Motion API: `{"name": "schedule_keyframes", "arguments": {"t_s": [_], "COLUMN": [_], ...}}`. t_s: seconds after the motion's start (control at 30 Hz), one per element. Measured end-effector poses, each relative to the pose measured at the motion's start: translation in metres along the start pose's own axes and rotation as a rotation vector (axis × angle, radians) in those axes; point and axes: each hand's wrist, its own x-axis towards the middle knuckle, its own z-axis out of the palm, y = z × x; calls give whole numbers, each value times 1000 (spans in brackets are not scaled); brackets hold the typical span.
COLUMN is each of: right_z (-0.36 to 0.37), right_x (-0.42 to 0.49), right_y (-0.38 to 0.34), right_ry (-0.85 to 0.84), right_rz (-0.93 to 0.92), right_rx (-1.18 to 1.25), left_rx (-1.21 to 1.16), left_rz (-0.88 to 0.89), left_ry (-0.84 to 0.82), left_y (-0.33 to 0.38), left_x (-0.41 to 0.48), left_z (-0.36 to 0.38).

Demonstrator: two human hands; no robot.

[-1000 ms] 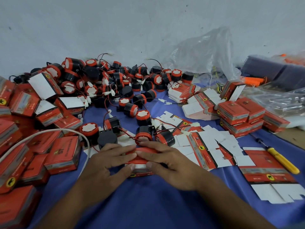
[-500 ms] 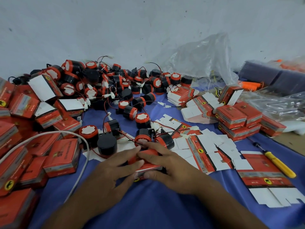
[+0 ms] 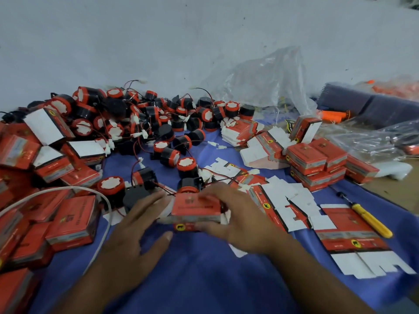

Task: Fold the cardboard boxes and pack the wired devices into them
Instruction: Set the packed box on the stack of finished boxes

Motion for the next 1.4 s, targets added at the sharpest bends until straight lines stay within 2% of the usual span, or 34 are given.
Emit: {"name": "schedule_keyframes", "arguments": {"t_s": [0.07, 0.13, 0.2, 0.27, 0.3, 0.37, 0.43, 0.5, 0.57, 0.6, 0.67, 0.73, 0.77, 0.8, 0.9, 1.0, 1.1, 1.2, 1.33, 1.4], "right_z": [-24, -54, -87, -119, -132, -148, -151, -147, -140, -135, -122, -97, -84, -73, -59, -65, -76, -104, -136, -134], "right_x": [6, 12, 13, 8, 5, -2, -8, -15, -17, -17, -14, -10, -8, -7, -1, 2, 1, -2, -11, -9], "right_y": [2, 13, 33, 58, 71, 91, 99, 100, 90, 83, 65, 53, 51, 52, 55, 56, 50, 42, 22, 4], "right_ry": [211, 525, 810, 935, 907, 731, 635, 672, 696, 650, 377, -46, -223, -328, -333, -318, -188, 133, 618, 767], "right_rz": [77, 157, 252, 358, 439, 623, 755, 767, 685, 634, 620, 750, 832, 893, 1011, 1013, 1023, 942, 591, 392], "right_rx": [53, 11, -155, -328, -402, -497, -470, -457, -492, -496, -438, -394, -453, -532, -631, -576, -411, -132, 288, 588], "left_rx": [12, 6, 9, 20, 19, 14, 17, 20, 16, 16, 22, 26, 24, 20, 11, 18, 22, 23, -16, -49], "left_rz": [-57, -101, -125, -142, -146, -138, -133, -132, -128, -124, -120, -130, -136, -137, -125, -112, -107, -94, -116, -109], "left_ry": [-7, -39, -62, -73, -74, -71, -73, -73, -69, -70, -77, -80, -78, -74, -65, -48, -46, -27, 51, 100], "left_y": [-4, -4, -6, -8, -8, -6, -4, -3, -3, -2, -2, -1, -1, -1, 0, -2, -4, -5, -2, 1], "left_x": [-1, -2, -3, -3, -2, -2, -2, -1, 0, 0, 0, 0, 0, -1, -1, -2, -1, -2, 0, 1], "left_z": [0, 3, 7, 7, 7, 7, 7, 7, 7, 6, 7, 7, 7, 7, 6, 5, 5, 6, 6, 6]}}
